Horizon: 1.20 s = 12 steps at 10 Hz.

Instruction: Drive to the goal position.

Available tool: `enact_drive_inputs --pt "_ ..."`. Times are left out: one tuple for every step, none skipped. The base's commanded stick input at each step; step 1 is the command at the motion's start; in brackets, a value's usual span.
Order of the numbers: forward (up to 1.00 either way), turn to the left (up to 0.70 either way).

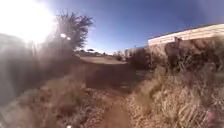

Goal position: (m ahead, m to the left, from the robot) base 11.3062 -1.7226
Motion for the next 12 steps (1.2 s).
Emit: enact_drive_inputs --pt "0.50 0.00" --pt "0.50 0.00" --pt "0.50 0.00" --pt "0.50 0.00" --pt "0.50 0.00" --pt "0.50 0.00" --pt "0.50 0.00" --pt "0.50 0.00" --pt "0.50 0.00" --pt "0.50 0.00" --pt "0.50 0.00" --pt "0.50 0.00"
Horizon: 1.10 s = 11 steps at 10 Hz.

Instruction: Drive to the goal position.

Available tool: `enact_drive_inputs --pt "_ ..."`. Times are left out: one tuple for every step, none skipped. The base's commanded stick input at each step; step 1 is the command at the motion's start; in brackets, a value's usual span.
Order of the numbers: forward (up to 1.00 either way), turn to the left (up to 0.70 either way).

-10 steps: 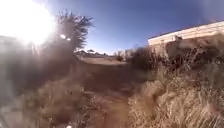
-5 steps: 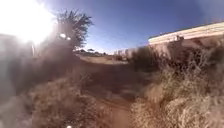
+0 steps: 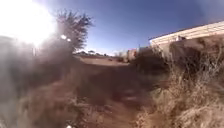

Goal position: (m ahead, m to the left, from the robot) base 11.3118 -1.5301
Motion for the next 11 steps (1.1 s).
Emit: enact_drive_inputs --pt "0.50 0.00" --pt "0.50 -0.10" --pt "0.50 -0.14" --pt "0.50 -0.11" --pt "0.50 -0.08" --pt "0.50 -0.05" --pt "0.50 -0.02" --pt "0.50 0.00" --pt "0.50 0.00" --pt "0.50 0.00" --pt "0.50 0.00"
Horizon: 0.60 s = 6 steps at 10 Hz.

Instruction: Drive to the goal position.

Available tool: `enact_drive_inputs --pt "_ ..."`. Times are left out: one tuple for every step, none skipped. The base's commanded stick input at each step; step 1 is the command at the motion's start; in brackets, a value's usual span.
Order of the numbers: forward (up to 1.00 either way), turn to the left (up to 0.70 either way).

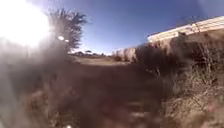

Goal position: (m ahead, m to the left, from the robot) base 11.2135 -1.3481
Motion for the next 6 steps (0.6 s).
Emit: enact_drive_inputs --pt "0.50 0.00" --pt "0.50 0.00" --pt "0.50 0.00" --pt "0.50 0.00" --pt "0.50 0.00" --pt "0.50 0.00"
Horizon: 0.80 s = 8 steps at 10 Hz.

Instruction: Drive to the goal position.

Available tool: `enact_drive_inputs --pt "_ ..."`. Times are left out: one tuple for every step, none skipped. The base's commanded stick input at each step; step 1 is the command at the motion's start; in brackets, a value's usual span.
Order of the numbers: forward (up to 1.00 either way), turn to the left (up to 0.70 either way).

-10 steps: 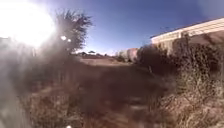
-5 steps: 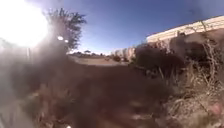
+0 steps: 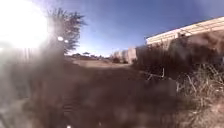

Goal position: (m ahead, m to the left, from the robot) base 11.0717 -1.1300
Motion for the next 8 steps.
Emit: enact_drive_inputs --pt "0.50 0.00" --pt "0.50 0.00" --pt "0.50 0.00" --pt "0.50 0.00" --pt "0.50 0.00" --pt "0.50 0.00" --pt "0.50 0.00" --pt "0.50 0.00"
